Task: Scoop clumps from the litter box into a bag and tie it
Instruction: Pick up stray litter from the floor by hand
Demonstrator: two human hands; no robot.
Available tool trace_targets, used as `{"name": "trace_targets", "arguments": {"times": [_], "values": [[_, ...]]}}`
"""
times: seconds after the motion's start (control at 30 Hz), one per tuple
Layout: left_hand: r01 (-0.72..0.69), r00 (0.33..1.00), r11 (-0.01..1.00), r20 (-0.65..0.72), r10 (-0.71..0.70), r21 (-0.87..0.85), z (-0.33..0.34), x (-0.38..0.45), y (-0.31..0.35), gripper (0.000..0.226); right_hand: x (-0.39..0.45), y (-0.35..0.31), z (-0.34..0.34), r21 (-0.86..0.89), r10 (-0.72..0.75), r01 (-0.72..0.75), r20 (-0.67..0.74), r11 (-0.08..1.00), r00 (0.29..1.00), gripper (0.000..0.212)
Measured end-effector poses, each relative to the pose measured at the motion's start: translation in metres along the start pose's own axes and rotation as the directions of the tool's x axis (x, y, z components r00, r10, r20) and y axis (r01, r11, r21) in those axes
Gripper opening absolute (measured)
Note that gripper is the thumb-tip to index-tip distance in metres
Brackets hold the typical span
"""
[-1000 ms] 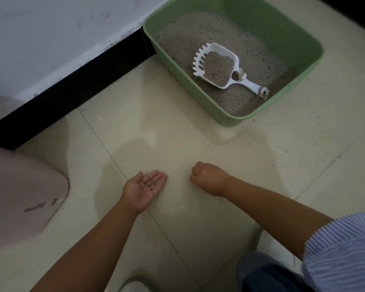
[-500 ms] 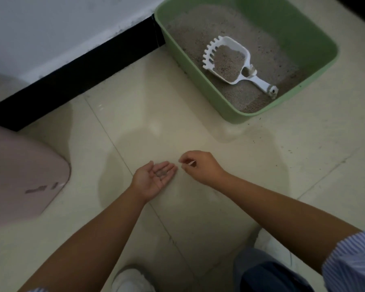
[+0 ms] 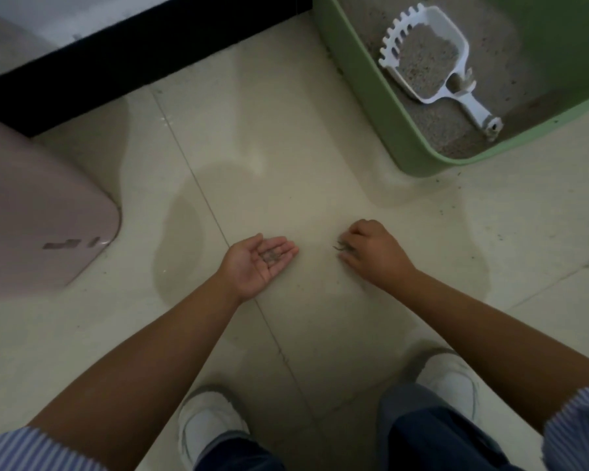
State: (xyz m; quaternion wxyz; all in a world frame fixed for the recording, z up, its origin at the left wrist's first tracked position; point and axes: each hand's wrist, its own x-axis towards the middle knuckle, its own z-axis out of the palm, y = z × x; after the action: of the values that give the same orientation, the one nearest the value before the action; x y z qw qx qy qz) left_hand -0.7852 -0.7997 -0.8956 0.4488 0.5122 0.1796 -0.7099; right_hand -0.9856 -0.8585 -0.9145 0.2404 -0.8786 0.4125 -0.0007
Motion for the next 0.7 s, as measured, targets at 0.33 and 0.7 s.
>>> {"name": "trace_targets", "arguments": {"times": [0.33, 0.7], "values": [[0.015, 0.999, 1.0, 0.031, -0.015, -0.024, -0.004, 0.005, 0.0, 0.069, 0.002, 0.01, -0.001, -0.072, -0.171, 0.172, 0.025, 0.982, 0.985, 0.03], [0.016, 0.998, 0.999, 0.067, -0.013, -0.047, -0.008, 0.007, -0.001, 0.068, -0.026, 0.017, 0.0, -0.013, 0.202, -0.206, -0.147, 0.978, 0.968, 0.039]]}}
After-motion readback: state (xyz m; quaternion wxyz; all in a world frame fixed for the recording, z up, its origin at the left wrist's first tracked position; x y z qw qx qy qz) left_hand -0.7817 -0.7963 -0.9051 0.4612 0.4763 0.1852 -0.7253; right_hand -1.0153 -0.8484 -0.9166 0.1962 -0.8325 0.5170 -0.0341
